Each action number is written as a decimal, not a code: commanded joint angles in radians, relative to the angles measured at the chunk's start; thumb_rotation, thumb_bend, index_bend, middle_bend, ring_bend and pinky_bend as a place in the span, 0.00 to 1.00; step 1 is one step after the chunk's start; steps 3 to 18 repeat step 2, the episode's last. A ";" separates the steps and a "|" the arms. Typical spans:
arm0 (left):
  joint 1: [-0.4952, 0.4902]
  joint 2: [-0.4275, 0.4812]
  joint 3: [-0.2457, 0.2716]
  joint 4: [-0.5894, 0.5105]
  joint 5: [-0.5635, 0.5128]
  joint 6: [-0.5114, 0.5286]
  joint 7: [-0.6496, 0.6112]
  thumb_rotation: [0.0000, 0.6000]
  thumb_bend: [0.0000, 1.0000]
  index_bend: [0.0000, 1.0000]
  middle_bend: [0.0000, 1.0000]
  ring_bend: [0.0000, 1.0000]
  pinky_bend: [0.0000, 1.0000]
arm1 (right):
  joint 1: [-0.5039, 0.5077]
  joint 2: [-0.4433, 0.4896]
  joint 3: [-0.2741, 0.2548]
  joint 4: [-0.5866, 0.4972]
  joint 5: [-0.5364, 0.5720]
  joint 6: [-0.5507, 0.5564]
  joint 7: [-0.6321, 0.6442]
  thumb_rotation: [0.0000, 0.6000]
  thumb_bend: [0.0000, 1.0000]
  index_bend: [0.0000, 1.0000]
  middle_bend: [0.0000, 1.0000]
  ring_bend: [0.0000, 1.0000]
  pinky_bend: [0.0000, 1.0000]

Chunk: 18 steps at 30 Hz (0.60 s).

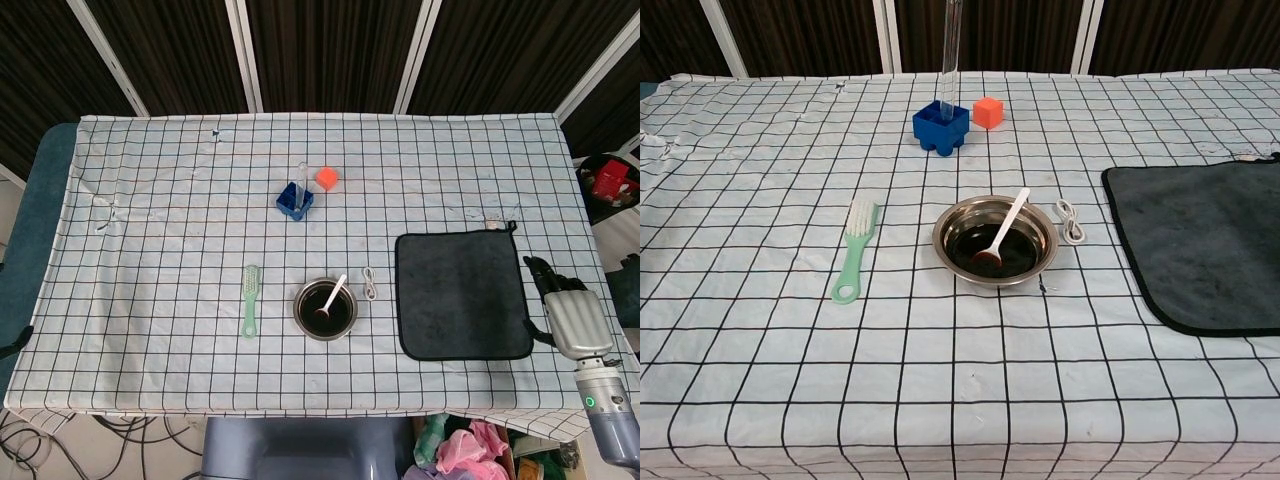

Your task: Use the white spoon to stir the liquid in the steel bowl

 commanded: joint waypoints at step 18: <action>0.000 0.005 0.001 0.003 0.000 -0.004 -0.014 1.00 0.22 0.10 0.03 0.00 0.00 | -0.022 -0.041 -0.012 0.027 -0.050 0.046 -0.035 1.00 0.17 0.05 0.09 0.28 0.32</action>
